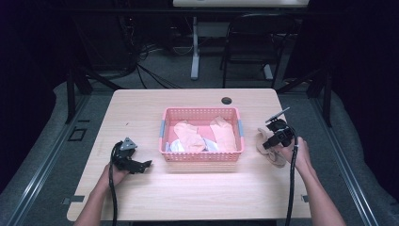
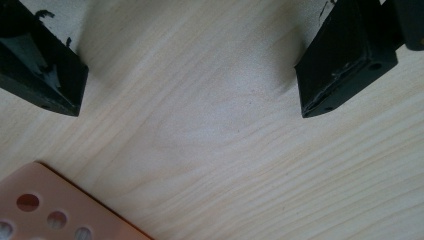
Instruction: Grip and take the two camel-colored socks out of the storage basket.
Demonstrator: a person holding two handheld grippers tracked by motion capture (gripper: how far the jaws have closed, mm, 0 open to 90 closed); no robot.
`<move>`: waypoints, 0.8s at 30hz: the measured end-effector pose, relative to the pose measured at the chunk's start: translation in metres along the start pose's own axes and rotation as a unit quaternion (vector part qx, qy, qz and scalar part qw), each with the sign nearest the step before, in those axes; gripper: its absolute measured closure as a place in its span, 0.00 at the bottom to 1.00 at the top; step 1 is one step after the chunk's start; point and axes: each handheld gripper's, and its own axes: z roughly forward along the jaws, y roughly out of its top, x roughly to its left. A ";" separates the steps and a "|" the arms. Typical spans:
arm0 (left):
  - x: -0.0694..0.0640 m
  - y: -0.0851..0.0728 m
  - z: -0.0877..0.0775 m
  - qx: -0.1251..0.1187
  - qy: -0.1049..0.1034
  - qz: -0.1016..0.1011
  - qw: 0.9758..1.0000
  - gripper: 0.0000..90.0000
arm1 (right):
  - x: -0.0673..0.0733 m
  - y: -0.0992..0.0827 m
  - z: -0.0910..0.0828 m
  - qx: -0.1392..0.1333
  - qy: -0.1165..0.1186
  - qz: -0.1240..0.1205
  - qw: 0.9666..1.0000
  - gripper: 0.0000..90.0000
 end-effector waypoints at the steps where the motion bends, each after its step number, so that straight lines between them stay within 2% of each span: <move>1: 0.000 0.000 0.000 0.000 0.000 0.000 1.000 0.00 | 0.000 0.000 0.002 0.009 0.000 -0.002 1.000 0.85; 4: 0.000 0.000 0.000 -0.001 0.000 0.000 1.000 0.00 | 0.003 0.000 0.010 0.021 -0.009 -0.011 1.000 0.87; 5: 0.000 0.000 0.000 0.000 0.000 0.000 1.000 0.00 | 0.004 -0.001 0.012 0.017 -0.013 -0.006 1.000 0.87; 6: 0.000 0.000 0.000 -0.001 0.000 0.000 1.000 0.00 | 0.004 0.000 0.013 0.025 -0.015 -0.013 0.999 0.87; 7: 0.000 0.000 0.000 0.000 0.000 0.000 1.000 0.00 | 0.004 0.000 0.014 0.027 -0.014 -0.009 0.999 0.87; 11: 0.000 0.000 0.000 0.000 0.000 0.000 1.000 0.00 | 0.003 -0.001 0.014 0.023 -0.011 -0.004 1.000 0.82; 12: 0.000 0.000 0.000 0.000 0.000 0.000 1.000 0.00 | 0.003 -0.002 0.012 0.010 -0.007 0.006 1.000 0.72; 13: 0.000 0.000 0.000 0.000 0.000 0.000 1.000 0.00 | 0.003 -0.002 0.008 0.011 -0.009 0.006 1.000 0.67; 14: 0.000 0.000 0.000 -0.001 0.000 0.000 1.000 0.00 | 0.003 -0.002 0.005 0.012 -0.010 0.005 1.000 0.63; 15: 0.000 0.000 0.000 0.000 0.000 0.000 1.000 0.00 | 0.004 -0.003 0.004 -0.005 -0.013 0.013 1.000 0.60; 16: 0.000 0.000 0.000 -0.001 0.000 0.000 1.000 0.00 | 0.004 -0.002 0.000 -0.003 -0.015 0.007 1.000 0.56; 17: 0.000 0.000 0.000 -0.001 0.000 0.000 1.000 0.00 | 0.004 -0.002 0.000 -0.003 -0.015 0.007 1.000 0.56; 18: 0.000 0.000 0.000 0.000 0.000 0.000 1.000 0.00 | 0.005 -0.003 -0.009 -0.009 -0.017 0.014 1.000 0.49; 23: 0.000 0.000 0.000 0.000 0.000 0.000 1.000 0.00 | 0.008 -0.006 -0.022 -0.026 -0.015 0.017 0.999 0.39; 24: 0.000 0.000 0.000 0.000 0.000 0.000 1.000 0.00 | 0.010 -0.008 -0.028 -0.032 -0.012 0.017 0.999 0.34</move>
